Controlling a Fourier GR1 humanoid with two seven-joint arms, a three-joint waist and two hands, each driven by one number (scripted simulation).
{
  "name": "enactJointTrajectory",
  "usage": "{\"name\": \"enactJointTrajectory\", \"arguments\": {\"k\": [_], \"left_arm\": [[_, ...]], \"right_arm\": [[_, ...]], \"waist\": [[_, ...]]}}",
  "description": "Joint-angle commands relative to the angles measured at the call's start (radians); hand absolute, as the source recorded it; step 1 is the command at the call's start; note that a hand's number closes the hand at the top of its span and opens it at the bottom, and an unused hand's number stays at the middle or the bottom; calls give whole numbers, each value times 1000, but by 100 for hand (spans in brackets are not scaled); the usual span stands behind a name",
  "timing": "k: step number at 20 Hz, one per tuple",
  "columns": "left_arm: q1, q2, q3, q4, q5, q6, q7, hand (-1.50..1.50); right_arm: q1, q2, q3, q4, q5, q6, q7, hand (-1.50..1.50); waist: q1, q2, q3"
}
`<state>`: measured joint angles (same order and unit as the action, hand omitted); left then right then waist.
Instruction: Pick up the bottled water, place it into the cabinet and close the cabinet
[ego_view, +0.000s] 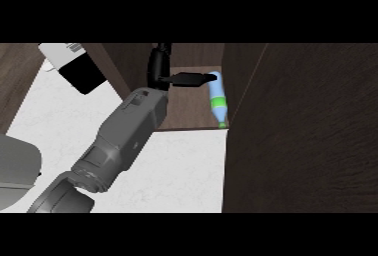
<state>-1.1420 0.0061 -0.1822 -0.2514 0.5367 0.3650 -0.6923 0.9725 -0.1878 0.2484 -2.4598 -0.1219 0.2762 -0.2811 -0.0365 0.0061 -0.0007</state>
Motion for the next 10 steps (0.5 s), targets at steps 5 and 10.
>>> {"name": "enactJointTrajectory", "arguments": {"k": [5, 10], "left_arm": [[168, -6, -103, -213, 60, -32, 45, -150], [300, -6, -173, -403, 84, -129, 68, -150]], "right_arm": [[4, 25, 71, -123, 2, -41, 92, -150], [18, 26, 71, -137, 30, -68, 112, -150]], "waist": [[15, -13, 0], [37, -18, 0]]}}
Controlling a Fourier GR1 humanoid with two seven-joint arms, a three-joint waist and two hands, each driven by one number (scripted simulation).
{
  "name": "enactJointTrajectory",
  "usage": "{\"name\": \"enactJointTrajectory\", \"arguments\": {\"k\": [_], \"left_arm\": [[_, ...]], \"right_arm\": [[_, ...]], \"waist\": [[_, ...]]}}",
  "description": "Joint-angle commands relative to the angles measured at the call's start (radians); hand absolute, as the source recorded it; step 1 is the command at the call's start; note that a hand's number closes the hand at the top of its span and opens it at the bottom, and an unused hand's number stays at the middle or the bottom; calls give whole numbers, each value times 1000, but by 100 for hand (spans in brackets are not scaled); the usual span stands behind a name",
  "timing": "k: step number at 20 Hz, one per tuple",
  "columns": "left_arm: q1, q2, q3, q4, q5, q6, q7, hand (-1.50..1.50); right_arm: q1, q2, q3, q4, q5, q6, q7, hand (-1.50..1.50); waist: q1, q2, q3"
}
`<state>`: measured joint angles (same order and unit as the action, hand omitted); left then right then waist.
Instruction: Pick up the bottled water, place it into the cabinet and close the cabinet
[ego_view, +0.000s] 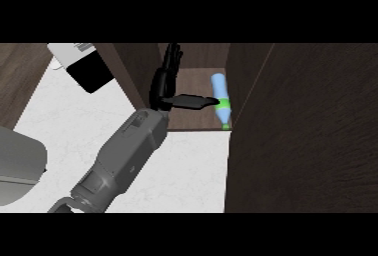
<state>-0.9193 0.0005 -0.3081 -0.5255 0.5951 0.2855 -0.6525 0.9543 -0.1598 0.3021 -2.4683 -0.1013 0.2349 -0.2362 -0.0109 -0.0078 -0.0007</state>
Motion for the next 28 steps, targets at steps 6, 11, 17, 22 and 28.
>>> {"name": "enactJointTrajectory", "arguments": {"k": [6, 11, 17, 22, 28], "left_arm": [[258, -1, -169, -389, 53, -33, 43, -150], [445, 57, -226, -640, 14, -58, 75, -150], [586, 139, -274, -848, 22, -59, 185, 150], [737, 260, -254, -983, 30, -85, 175, 150], [852, 318, -216, -1089, 48, -74, 169, -150]], "right_arm": [[35, -29, -14, -144, -26, -16, 72, -150], [-1, -7, 23, -76, 45, -43, 52, -150], [2, -124, 14, -108, 49, 67, 34, -150], [64, -214, 62, -139, 139, 130, 29, 150], [37, -291, 140, -177, 244, 194, -28, 150]], "waist": [[17, -1, 0], [27, 0, 0], [28, 0, 1], [21, -1, -1], [8, -4, -1]]}}
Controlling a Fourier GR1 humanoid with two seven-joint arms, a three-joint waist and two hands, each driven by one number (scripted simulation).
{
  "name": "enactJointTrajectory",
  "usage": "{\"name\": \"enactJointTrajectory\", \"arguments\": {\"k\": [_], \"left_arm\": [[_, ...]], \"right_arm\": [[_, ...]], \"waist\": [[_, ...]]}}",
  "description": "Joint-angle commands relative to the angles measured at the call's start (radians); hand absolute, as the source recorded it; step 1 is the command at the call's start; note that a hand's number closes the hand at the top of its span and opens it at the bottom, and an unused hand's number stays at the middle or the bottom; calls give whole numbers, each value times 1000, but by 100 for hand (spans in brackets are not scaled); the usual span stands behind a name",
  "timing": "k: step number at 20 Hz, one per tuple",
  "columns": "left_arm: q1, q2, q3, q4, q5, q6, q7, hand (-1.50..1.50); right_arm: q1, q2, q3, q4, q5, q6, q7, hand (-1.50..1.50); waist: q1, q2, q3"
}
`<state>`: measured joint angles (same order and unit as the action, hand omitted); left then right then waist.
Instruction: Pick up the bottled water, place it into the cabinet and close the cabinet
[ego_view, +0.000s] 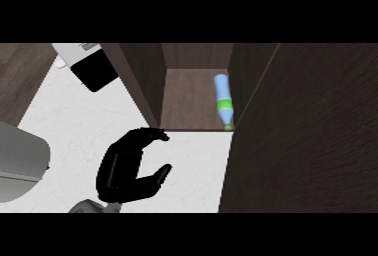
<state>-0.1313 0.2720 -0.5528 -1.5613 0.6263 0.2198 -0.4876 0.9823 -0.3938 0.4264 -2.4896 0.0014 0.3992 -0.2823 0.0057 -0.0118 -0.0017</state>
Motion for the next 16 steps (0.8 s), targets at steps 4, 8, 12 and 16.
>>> {"name": "enactJointTrajectory", "arguments": {"k": [4, 8, 12, 16], "left_arm": [[140, 143, 117, -139, 65, -35, 7, -150], [239, 177, 141, -194, 119, -92, -8, -150], [280, 205, 175, -232, 175, -129, 7, -150], [312, 246, 236, -245, 207, -163, -5, -150]], "right_arm": [[29, -82, 86, -208, 182, 17, 25, 150], [-18, -117, 208, -173, 215, 35, 77, 150], [-100, -148, 284, -208, 214, 48, 132, 150], [-190, -165, 321, -176, 255, 42, 175, 150]], "waist": [[-9, -7, -2], [9, -6, -5], [25, -7, -8], [29, -10, -11]]}}
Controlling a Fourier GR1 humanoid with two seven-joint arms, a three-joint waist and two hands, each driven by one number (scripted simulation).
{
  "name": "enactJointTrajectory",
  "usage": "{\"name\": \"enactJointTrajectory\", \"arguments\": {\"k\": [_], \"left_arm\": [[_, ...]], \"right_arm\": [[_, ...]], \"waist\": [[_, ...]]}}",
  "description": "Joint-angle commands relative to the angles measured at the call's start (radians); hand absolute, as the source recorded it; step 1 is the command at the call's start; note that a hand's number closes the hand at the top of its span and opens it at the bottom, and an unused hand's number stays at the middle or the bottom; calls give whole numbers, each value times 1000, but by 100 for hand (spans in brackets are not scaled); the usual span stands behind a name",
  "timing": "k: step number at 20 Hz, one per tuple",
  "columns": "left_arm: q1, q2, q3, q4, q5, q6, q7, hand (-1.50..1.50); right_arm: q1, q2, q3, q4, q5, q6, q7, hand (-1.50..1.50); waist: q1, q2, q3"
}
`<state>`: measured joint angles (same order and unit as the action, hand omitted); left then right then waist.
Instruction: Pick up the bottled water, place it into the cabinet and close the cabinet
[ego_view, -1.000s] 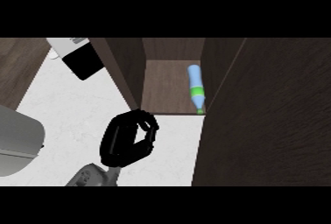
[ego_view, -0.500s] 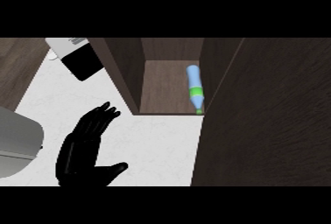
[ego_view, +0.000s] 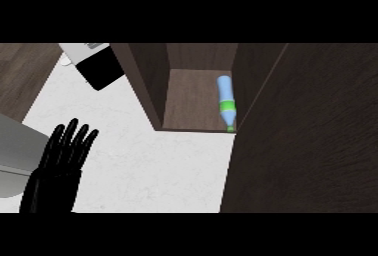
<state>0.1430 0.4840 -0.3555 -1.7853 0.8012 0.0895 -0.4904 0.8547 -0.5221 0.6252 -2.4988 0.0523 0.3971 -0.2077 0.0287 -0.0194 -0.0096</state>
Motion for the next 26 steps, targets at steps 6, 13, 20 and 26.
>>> {"name": "enactJointTrajectory", "arguments": {"k": [6, 13, 20, 26], "left_arm": [[79, 93, 93, -42, 80, -104, 5, -150], [139, 160, 144, -50, 124, -207, 3, -150], [136, 206, 180, -59, 155, -259, 24, -150], [141, 231, 188, -68, 164, -298, 32, -150]], "right_arm": [[-124, 14, 217, -145, 100, -10, 167, 150], [-167, 90, 278, -52, -8, -40, 152, 150], [-259, 81, 236, -35, -34, -30, 222, 150], [-325, 69, 197, -18, -63, -10, 265, 150]], "waist": [[36, 12, -6], [86, 26, -4], [125, 44, -6], [176, 55, -10]]}}
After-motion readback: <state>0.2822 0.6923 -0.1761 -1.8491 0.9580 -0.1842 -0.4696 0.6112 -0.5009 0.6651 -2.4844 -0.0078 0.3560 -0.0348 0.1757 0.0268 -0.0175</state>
